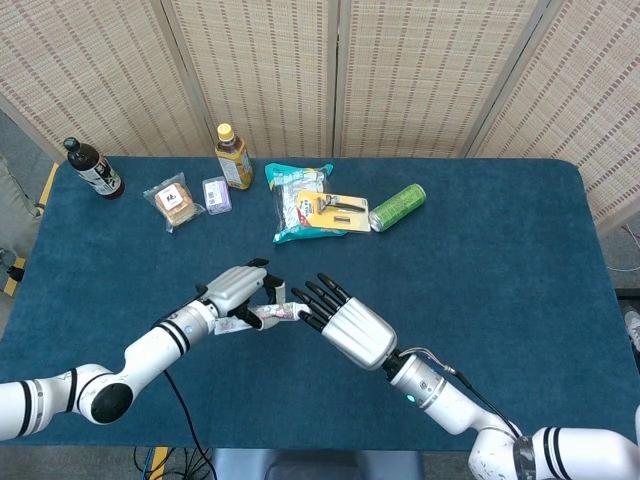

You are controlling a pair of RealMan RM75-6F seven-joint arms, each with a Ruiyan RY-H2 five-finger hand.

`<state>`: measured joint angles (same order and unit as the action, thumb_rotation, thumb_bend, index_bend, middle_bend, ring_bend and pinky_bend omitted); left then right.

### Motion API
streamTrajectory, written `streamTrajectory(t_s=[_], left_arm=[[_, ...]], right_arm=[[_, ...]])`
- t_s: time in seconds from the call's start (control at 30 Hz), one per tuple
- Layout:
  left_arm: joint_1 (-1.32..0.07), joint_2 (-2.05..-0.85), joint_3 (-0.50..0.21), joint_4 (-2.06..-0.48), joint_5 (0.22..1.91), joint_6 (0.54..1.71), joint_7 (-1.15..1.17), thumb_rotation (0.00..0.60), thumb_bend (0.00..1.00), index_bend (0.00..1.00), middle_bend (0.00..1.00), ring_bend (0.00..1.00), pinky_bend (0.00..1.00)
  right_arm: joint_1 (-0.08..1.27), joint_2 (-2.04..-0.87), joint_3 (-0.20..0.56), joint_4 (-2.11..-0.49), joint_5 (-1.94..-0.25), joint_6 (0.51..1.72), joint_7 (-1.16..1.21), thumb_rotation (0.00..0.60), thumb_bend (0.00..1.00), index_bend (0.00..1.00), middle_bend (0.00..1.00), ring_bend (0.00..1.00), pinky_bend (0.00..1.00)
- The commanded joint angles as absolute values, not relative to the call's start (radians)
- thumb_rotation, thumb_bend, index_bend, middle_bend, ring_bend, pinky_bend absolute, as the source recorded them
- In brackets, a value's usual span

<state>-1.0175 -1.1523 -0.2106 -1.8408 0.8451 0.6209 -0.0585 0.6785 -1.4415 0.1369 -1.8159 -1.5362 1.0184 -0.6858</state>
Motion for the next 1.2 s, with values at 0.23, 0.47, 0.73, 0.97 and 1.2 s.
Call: streamTrajectory(t_s=[0.23,0.47,0.73,0.97,1.2], left_arm=[[-1.008,-1.139,-0.219,-1.842,0.865,0.609,-0.091,0.6,0.38,0.58,0.62,0.37,0.0],[-1.006,-1.137,-0.222,-1.833,0.869,0.603,-0.108,0.6,0.38,0.58,0.62,0.37,0.0],[-1.003,-1.123,-0.229,-1.835,0.874,0.588,-0.133,0.6,0.38,0.58,0.62,0.37,0.0],[-0.999,-1.112,-0.234,-1.836,0.885,0.578,-0.153,0.6,0.38,0.58,0.62,0.37,0.0],[-0.996,-1.106,-0.237,-1.833,0.896,0.568,-0.169,0.6,0.38,0.58,0.62,0.37,0.0]], right_arm=[[0.684,-1.443,0.131,-1.808,-1.519,1.024,-0.685,0.6,0.32,0.26,0.04,0.0,0.0],[0.686,-1.442,0.121,-1.806,-1.512,1.027,-0.682,0.6,0.32,0.26,0.04,0.0,0.0],[0.687,-1.438,0.116,-1.8,-1.504,1.033,-0.679,0.6,0.32,0.26,0.04,0.0,0.0],[0.691,-1.442,0.11,-1.792,-1.499,1.034,-0.676,0.6,0.32,0.26,0.04,0.0,0.0],[0.693,-1.448,0.108,-1.781,-1.494,1.038,-0.674,0.6,0.32,0.26,0.04,0.0,0.0]])
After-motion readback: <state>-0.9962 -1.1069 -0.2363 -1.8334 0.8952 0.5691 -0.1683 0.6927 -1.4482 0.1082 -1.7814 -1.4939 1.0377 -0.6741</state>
